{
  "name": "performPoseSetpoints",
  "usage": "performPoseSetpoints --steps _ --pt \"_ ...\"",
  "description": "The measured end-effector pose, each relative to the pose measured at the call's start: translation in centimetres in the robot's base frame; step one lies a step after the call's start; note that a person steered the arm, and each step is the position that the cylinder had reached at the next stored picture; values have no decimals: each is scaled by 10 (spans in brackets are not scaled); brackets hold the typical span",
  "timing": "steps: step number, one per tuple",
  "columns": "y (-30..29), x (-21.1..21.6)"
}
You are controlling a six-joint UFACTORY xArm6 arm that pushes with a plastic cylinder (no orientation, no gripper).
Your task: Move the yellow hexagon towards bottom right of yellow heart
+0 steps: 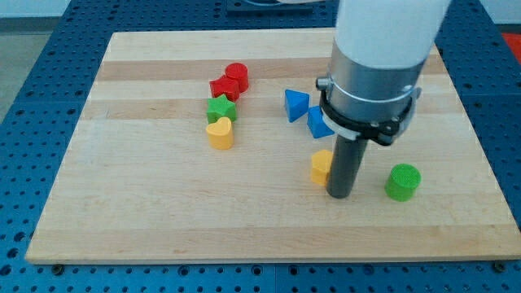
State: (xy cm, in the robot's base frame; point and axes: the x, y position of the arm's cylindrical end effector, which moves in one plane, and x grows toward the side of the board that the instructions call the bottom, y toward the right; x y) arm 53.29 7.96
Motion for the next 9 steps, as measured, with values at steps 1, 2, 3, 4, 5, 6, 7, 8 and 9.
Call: performPoseSetpoints --steps 1,2,3,4,5,6,7,8,9 --pt "-14 -12" --pt "-11 -12" --pt "19 -13" --pt "24 -33" --pt "-5 -41" --pt "-39 -41" --pt "-36 -32" --pt "-40 -29" --pt "-52 -29"
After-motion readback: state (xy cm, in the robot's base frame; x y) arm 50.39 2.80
